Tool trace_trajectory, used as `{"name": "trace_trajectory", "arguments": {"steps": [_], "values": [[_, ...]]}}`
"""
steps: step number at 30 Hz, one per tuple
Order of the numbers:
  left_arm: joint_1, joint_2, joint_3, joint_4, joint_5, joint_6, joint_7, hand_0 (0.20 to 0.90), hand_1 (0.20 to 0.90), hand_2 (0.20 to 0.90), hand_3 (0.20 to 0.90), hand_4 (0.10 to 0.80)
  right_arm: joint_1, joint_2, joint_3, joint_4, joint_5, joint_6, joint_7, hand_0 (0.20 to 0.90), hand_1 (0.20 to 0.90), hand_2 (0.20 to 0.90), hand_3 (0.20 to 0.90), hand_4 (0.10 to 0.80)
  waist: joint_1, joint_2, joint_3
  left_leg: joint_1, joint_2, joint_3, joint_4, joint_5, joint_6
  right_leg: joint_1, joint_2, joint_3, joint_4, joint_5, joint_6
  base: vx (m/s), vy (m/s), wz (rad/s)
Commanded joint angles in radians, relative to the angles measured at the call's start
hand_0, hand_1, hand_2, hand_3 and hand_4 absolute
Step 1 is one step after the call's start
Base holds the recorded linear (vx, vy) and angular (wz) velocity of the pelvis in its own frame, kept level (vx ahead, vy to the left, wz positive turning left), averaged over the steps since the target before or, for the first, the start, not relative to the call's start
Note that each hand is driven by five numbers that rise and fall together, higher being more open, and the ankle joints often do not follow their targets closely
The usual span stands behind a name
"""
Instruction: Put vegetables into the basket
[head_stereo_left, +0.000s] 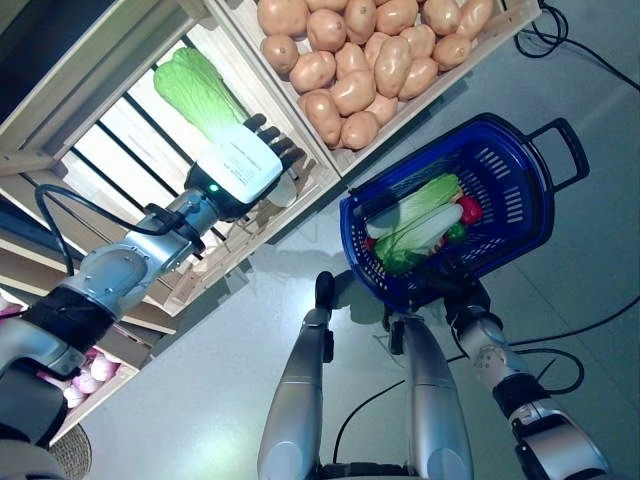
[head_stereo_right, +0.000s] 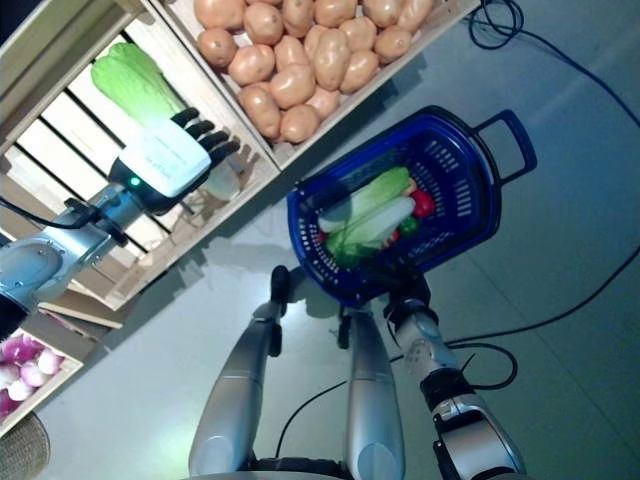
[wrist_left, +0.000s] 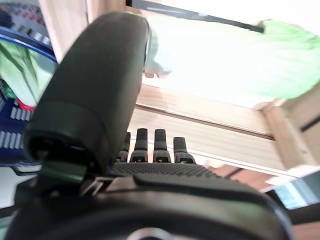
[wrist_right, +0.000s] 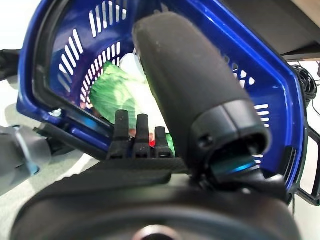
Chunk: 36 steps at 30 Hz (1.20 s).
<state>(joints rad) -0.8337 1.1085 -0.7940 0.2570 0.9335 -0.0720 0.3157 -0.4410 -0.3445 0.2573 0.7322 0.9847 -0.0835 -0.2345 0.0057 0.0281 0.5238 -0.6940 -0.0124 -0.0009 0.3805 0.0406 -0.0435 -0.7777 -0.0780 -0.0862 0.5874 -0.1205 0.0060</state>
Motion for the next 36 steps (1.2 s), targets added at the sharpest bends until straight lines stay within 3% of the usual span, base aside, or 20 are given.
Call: {"name": "trace_trajectory", "arguments": {"steps": [1, 12, 17, 22, 27, 30, 36], "values": [[-0.097, -0.025, 0.066, -0.002, -0.007, 0.038, 0.058, 0.9, 0.9, 0.9, 0.9, 0.8, 0.012, -0.072, 0.019, -0.043, -0.011, -0.007, 0.018, 0.9, 0.9, 0.9, 0.9, 0.8, -0.038, 0.049, -0.004, -0.015, -0.026, 0.079, 0.052, -0.075, 0.009, 0.049, 0.007, -0.022, -0.085, 0.068, 0.043, 0.005, 0.016, -0.06], [-0.105, -0.115, 0.009, 0.188, 0.036, 0.153, 0.079, 0.9, 0.9, 0.9, 0.9, 0.8, -0.025, -0.064, 0.059, -0.069, -0.011, -0.004, -0.012, 0.9, 0.9, 0.9, 0.9, 0.8, -0.053, 0.033, -0.004, -0.046, -0.019, 0.081, 0.073, -0.074, -0.001, 0.023, 0.017, -0.004, -0.075, 0.069, 0.043, 0.002, 0.005, -0.01], [-0.095, -0.194, 0.011, 0.303, 0.038, 0.21, 0.094, 0.9, 0.9, 0.9, 0.9, 0.8, -0.044, -0.054, 0.075, -0.089, -0.004, -0.006, -0.032, 0.9, 0.9, 0.9, 0.9, 0.8, -0.061, 0.029, -0.004, -0.067, -0.016, 0.083, 0.08, -0.074, -0.003, -0.003, 0.022, 0.005, -0.062, 0.068, 0.043, 0.007, 0.016, -0.03], [-0.063, -0.232, 0.032, 0.361, 0.031, 0.249, 0.071, 0.9, 0.9, 0.9, 0.9, 0.8, -0.045, -0.059, 0.084, -0.123, -0.007, 0.002, -0.064, 0.9, 0.9, 0.9, 0.9, 0.8, -0.067, 0.028, -0.004, -0.081, -0.017, 0.084, 0.081, -0.072, -0.006, -0.022, 0.024, 0.012, -0.06, 0.068, 0.043, 0.007, 0.029, -0.02], [-0.019, -0.248, 0.06, 0.394, 0.054, 0.291, 0.095, 0.9, 0.9, 0.9, 0.9, 0.8, -0.037, -0.069, 0.087, -0.144, -0.011, 0.004, -0.077, 0.9, 0.9, 0.9, 0.9, 0.8, -0.07, 0.026, -0.004, -0.09, -0.014, 0.087, 0.076, -0.069, -0.005, -0.034, 0.027, 0.018, -0.063, 0.07, 0.043, 0.006, 0.033, -0.02], [-0.016, -0.248, 0.061, 0.407, 0.144, 0.282, 0.109, 0.9, 0.9, 0.9, 0.9, 0.8, -0.032, -0.076, 0.086, -0.144, -0.009, -0.001, -0.067, 0.9, 0.9, 0.9, 0.9, 0.8, -0.07, 0.026, -0.004, -0.098, -0.013, 0.085, 0.079, -0.069, -0.007, -0.043, 0.028, 0.019, -0.058, 0.068, 0.043, 0.001, 0.021, 0.0], [-0.014, -0.234, 0.074, 0.407, 0.193, 0.314, 0.233, 0.9, 0.9, 0.9, 0.9, 0.8, -0.023, -0.097, 0.093, -0.185, 0.061, 0.009, -0.057, 0.9, 0.9, 0.9, 0.9, 0.8, -0.072, 0.019, -0.004, -0.129, -0.009, 0.083, 0.094, -0.07, -0.005, -0.075, 0.029, 0.021, -0.044, 0.069, 0.043, 0.0, 0.0, 0.0]]}}
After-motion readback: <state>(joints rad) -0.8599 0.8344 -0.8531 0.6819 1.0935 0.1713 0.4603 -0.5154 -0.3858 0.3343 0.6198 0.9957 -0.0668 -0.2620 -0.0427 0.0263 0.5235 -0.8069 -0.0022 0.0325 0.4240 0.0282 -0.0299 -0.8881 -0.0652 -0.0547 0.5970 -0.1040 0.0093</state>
